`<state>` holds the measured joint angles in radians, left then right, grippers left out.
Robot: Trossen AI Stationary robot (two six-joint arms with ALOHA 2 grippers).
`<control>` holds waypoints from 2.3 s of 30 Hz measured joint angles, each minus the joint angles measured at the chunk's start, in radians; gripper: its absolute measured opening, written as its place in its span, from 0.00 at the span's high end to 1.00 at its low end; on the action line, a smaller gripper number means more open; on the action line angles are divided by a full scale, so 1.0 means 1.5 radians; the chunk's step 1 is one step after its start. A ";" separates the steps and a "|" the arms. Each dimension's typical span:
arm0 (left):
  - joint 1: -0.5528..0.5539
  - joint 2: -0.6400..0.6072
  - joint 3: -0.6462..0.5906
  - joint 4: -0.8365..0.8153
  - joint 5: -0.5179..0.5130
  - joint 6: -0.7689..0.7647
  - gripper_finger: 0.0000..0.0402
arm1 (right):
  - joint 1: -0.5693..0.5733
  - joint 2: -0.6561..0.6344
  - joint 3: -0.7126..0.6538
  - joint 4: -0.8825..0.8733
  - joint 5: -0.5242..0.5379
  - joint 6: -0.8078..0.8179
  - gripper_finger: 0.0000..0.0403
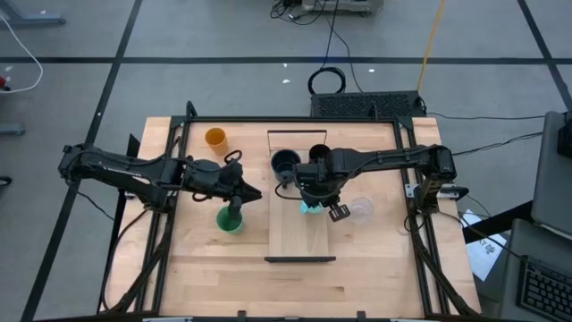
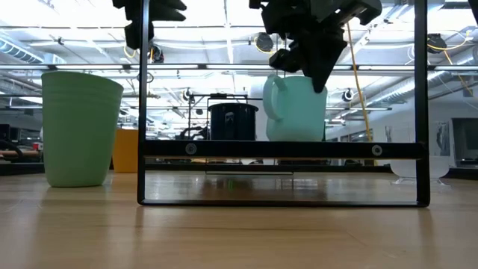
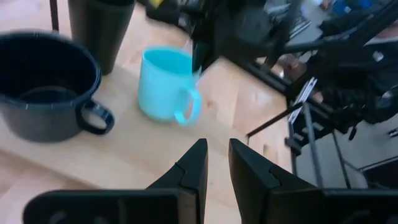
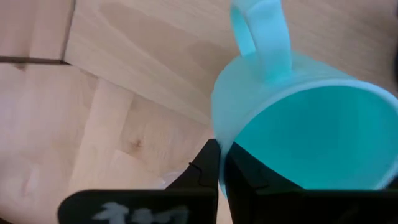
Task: Stack small to large cups/mugs on shelf
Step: Put the light blue mug on the shelf, then put the green cup on the shelf
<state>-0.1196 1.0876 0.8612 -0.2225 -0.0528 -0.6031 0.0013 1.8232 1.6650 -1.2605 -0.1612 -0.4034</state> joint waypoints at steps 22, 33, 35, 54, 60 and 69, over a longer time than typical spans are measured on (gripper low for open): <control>-0.004 -0.006 0.000 -0.018 -0.001 -0.005 0.84 | 0.001 0.007 0.001 0.003 -0.013 -0.035 1.00; -0.004 -0.006 0.000 -0.025 -0.001 -0.005 0.84 | 0.006 0.008 0.000 0.011 0.041 -0.053 1.00; -0.004 -0.006 0.000 -0.025 -0.001 -0.005 0.84 | 0.009 0.008 0.000 0.011 0.041 -0.054 1.00; -0.004 -0.006 0.000 -0.026 -0.002 -0.002 0.84 | 0.017 0.009 -0.001 0.007 0.034 -0.050 0.93; -0.004 -0.006 0.000 -0.026 -0.001 -0.002 0.84 | 0.023 0.009 -0.001 0.012 0.033 -0.041 0.88; -0.004 -0.006 0.000 -0.032 -0.002 -0.005 0.84 | 0.022 -0.011 0.000 0.030 0.035 -0.017 0.73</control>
<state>-0.1257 1.0782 0.8612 -0.2700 -0.0551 -0.6102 0.0349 1.8073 1.6653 -1.2156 -0.1092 -0.4290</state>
